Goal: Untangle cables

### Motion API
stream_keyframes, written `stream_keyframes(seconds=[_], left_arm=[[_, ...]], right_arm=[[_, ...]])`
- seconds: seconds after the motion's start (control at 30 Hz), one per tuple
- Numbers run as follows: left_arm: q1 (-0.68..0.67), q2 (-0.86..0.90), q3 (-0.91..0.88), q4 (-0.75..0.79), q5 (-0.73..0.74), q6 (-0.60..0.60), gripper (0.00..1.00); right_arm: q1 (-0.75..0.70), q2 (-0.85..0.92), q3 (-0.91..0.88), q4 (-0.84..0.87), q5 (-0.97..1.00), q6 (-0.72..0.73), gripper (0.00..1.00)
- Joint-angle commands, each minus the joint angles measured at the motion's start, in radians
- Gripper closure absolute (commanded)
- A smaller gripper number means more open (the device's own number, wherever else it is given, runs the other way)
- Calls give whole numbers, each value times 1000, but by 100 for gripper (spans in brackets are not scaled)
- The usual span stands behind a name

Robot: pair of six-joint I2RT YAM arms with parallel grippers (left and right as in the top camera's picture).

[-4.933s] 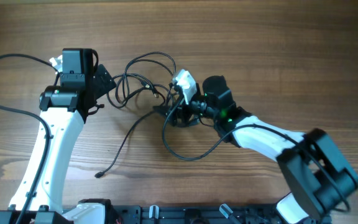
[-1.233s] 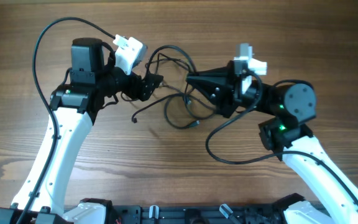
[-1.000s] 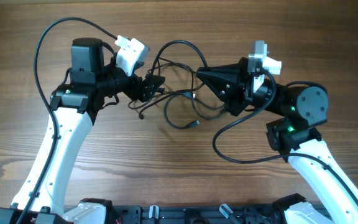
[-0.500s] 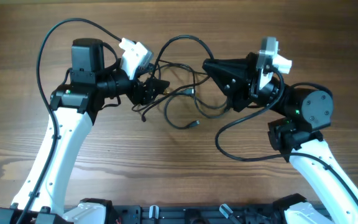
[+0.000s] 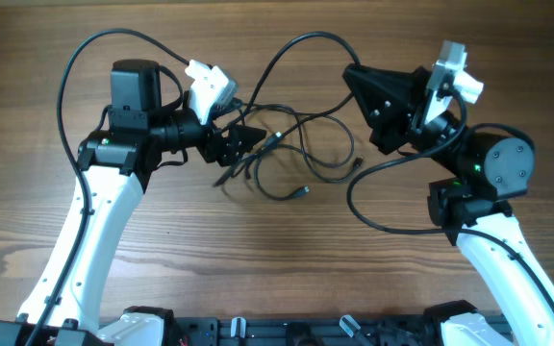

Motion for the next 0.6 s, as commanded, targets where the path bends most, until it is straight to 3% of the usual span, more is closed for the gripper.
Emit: stream_keyframes(seconds=[0.0, 0.27, 0.57], left_arm=[[-3, 4, 4, -3, 76, 13, 16], [-6, 4, 4, -36, 178, 13, 16], [-83, 4, 4, -46, 177, 61, 14]], right_arm=[[-8, -19, 10, 13, 27, 36, 96], [-8, -19, 10, 30, 97, 37, 96], [-8, -18, 10, -29, 163, 66, 96]])
